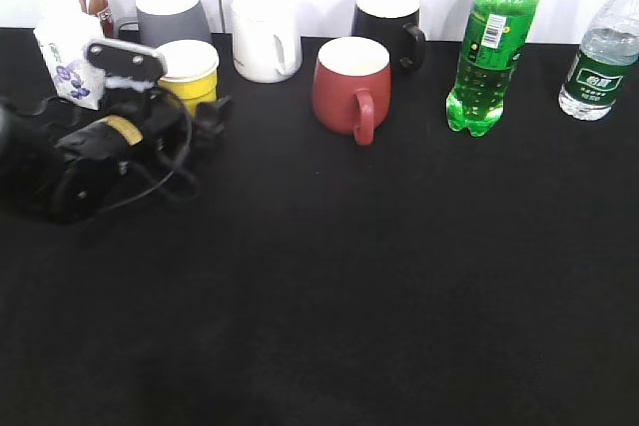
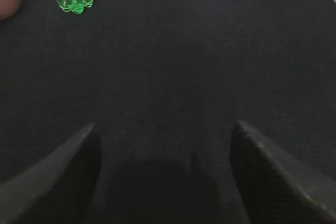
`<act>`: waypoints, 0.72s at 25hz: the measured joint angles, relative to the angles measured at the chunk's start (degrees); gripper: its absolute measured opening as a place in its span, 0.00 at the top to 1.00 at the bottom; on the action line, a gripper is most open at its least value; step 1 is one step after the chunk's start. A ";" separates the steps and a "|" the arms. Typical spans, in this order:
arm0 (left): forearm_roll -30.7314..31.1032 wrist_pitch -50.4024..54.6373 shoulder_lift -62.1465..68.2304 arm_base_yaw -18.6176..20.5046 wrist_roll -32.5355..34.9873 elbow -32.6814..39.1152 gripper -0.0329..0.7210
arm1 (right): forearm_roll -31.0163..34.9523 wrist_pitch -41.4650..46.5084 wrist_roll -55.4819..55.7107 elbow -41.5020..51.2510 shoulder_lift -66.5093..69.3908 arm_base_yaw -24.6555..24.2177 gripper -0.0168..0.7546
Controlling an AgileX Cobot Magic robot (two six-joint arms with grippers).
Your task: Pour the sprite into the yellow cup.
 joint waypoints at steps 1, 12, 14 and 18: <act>-0.06 0.00 1.00 0.00 0.00 -1.76 0.07 | 0.00 0.00 0.00 0.00 0.00 0.00 0.22; -0.20 -7.60 4.44 0.00 -0.03 -4.77 0.39 | 0.00 0.00 0.00 0.00 0.00 0.00 0.22; -0.25 -12.68 4.44 0.00 -0.03 -4.14 0.40 | 0.00 0.00 0.00 0.00 0.00 0.00 0.22; 3.58 -18.59 -1.41 0.00 -0.03 5.40 0.40 | 1.49 0.00 0.00 0.00 0.00 0.00 0.22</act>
